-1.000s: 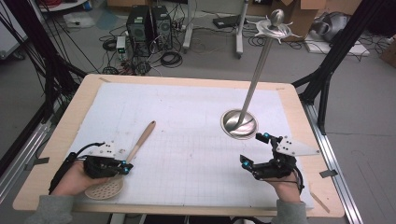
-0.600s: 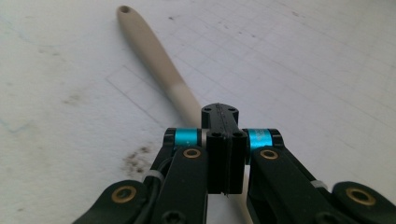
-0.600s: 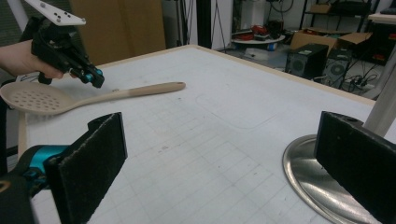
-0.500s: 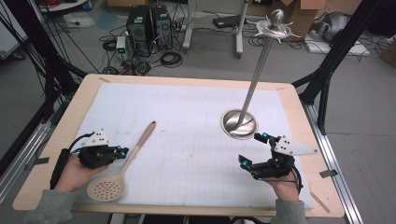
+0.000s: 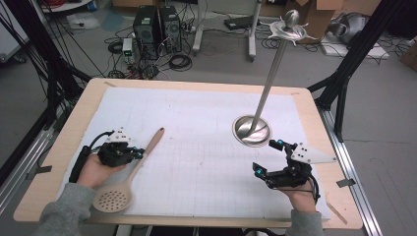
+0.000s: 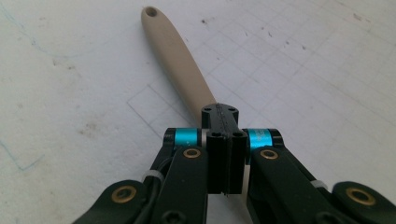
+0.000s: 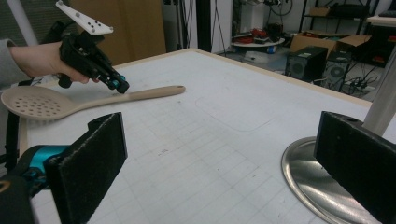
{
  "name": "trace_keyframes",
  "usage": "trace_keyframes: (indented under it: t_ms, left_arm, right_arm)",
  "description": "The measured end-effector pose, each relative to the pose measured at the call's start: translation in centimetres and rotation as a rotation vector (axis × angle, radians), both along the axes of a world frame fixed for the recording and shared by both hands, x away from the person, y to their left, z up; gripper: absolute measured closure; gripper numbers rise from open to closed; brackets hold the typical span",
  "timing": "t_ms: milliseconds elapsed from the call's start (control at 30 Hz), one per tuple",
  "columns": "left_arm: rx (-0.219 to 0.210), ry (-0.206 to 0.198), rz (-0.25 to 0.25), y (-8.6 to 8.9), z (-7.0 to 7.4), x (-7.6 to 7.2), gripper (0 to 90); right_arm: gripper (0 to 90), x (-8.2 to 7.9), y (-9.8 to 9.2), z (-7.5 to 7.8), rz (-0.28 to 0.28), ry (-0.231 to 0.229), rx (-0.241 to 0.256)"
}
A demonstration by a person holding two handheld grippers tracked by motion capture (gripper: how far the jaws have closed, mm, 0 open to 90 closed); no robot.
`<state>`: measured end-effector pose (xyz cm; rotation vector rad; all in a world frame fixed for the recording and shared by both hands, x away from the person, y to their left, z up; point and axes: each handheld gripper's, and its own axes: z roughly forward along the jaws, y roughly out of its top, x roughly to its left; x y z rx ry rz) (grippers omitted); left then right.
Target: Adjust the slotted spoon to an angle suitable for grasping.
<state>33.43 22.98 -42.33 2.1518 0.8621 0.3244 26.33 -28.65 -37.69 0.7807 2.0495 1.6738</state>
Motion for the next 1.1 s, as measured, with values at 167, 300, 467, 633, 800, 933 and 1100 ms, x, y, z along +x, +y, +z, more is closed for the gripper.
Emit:
trace_keyframes:
  t_ms: [167,300,467,633,800,933,1100]
  left_arm:
    - [-0.010,0.006,-0.002,0.2,-0.1,0.1,89.7]
    - [-0.027,0.019,-0.004,0.4,-0.2,0.4,89.7]
    - [-0.028,0.037,0.009,0.5,-0.5,0.8,89.7]
    - [-0.021,0.047,0.009,0.4,-0.7,1.0,89.7]
    - [-0.014,0.056,-0.032,-0.4,-0.9,0.9,89.7]
    - [-0.005,0.061,-0.091,-1.3,-0.9,0.7,89.7]
    - [0.018,0.058,-0.172,-2.1,-0.8,0.5,89.6]
  right_arm:
    - [1.5,0.1,0.1,0.0,0.004,0.001,-0.004]
    - [1.5,0.1,0.2,-0.1,0.004,0.005,-0.011]
    - [1.5,0.1,0.2,-0.2,0.002,0.011,-0.008]
    - [1.6,0.1,0.1,-0.1,0.002,0.006,-0.005]
    - [1.5,0.0,0.1,-0.1,0.003,0.006,-0.004]
    - [1.5,0.0,0.1,-0.1,0.001,0.003,-0.005]
    - [1.5,0.0,0.1,-0.1,0.002,0.009,-0.007]
